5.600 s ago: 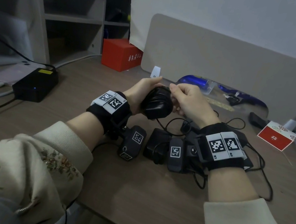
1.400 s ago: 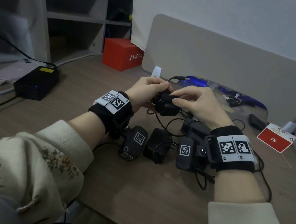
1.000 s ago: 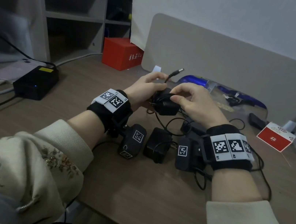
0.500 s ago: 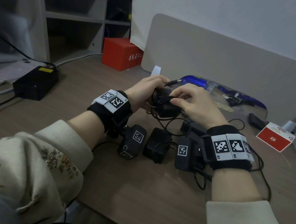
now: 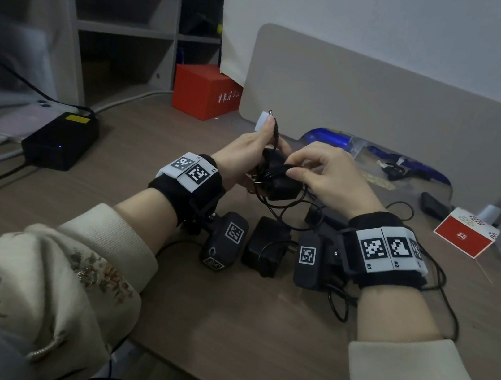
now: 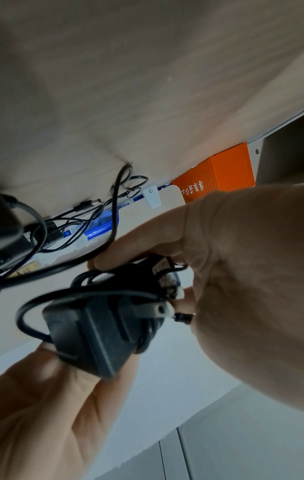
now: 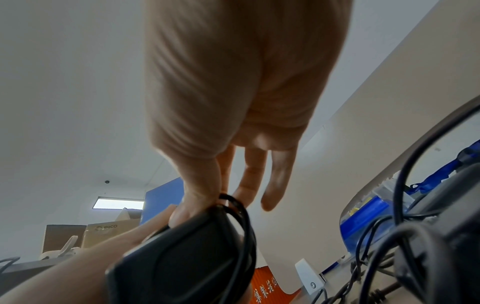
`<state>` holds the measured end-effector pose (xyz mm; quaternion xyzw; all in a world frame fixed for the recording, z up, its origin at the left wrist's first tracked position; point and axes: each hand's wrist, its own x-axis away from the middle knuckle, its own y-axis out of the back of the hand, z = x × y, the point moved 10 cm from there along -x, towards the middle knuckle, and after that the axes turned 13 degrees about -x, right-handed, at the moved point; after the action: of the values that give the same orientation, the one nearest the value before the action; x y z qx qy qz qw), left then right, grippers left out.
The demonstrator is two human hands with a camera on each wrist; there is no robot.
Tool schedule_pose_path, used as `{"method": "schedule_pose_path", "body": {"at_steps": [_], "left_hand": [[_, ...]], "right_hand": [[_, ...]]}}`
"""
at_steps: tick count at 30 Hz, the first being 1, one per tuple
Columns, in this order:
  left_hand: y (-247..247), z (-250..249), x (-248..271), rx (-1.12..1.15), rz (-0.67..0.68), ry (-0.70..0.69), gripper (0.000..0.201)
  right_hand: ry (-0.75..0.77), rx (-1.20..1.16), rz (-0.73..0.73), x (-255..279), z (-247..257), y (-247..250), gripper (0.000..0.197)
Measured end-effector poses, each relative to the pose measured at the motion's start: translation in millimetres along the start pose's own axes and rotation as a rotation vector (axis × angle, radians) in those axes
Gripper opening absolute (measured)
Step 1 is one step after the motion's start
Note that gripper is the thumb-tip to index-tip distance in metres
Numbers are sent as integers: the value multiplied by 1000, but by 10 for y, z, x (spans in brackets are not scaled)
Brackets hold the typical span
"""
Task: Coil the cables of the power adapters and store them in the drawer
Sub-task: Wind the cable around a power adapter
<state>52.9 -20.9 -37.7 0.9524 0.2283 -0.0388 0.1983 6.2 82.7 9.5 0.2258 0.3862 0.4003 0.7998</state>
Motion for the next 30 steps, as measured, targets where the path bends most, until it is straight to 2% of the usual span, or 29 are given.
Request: {"method": "schedule_pose_path", "body": {"at_steps": [7,11,14,17,23,26,29,30], "left_hand": [[-26,36,-21,47,17,3,41],[-31,96,-53,213,26,53,38],[34,123,-59,288,-13,74,15],[48,125,-58,290,-21,67,5],[-18,49,-40,296,28,13,16],[-7,43,-26,347,24,18,10],[16,88,-35,389,-7,57,30],[21,91,-38,402,-13,63,31]], "right_hand": [[-1,-20,9,8,-28,-10,9],[-9,-58,-3,7,-47,-11,11],[-13,-73,-40,13,-22,32,6],[-9,-69,-49,22,4,45,7],[4,-88,-95,21,19,86,6],[24,-78,-129,16,29,120,8],[37,-75,-154,8,37,144,7],[40,-74,-169,6,39,159,7]]}}
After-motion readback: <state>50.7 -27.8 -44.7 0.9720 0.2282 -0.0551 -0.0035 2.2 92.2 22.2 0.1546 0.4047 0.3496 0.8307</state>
